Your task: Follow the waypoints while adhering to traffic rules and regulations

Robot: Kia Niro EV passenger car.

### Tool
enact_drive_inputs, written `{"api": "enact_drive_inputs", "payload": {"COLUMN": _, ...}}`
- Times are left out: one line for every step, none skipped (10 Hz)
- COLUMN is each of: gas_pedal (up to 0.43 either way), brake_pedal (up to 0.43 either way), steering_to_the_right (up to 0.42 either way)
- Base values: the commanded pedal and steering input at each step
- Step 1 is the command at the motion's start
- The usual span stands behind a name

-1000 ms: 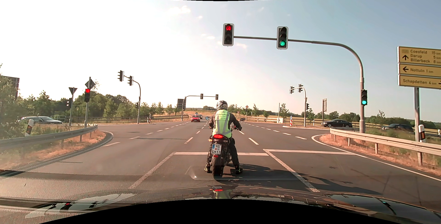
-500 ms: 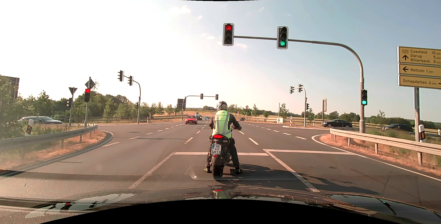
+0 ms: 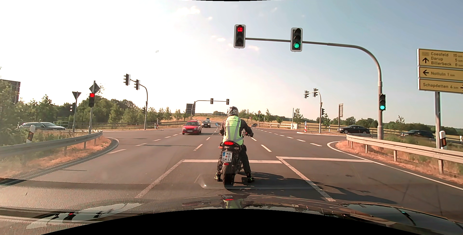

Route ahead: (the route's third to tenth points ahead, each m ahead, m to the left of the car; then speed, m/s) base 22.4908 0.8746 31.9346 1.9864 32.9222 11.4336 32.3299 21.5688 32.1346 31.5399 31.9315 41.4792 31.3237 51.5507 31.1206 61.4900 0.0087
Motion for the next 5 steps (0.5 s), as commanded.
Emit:
{"api": "enact_drive_inputs", "payload": {"gas_pedal": 0.0, "brake_pedal": 0.0, "steering_to_the_right": -0.015}}
{"api": "enact_drive_inputs", "payload": {"gas_pedal": 0.0, "brake_pedal": 0.0, "steering_to_the_right": -0.015}}
{"api": "enact_drive_inputs", "payload": {"gas_pedal": 0.0, "brake_pedal": 0.0, "steering_to_the_right": -0.015}}
{"api": "enact_drive_inputs", "payload": {"gas_pedal": 0.0, "brake_pedal": 0.0, "steering_to_the_right": -0.015}}
{"api": "enact_drive_inputs", "payload": {"gas_pedal": 0.0, "brake_pedal": 0.0, "steering_to_the_right": -0.015}}
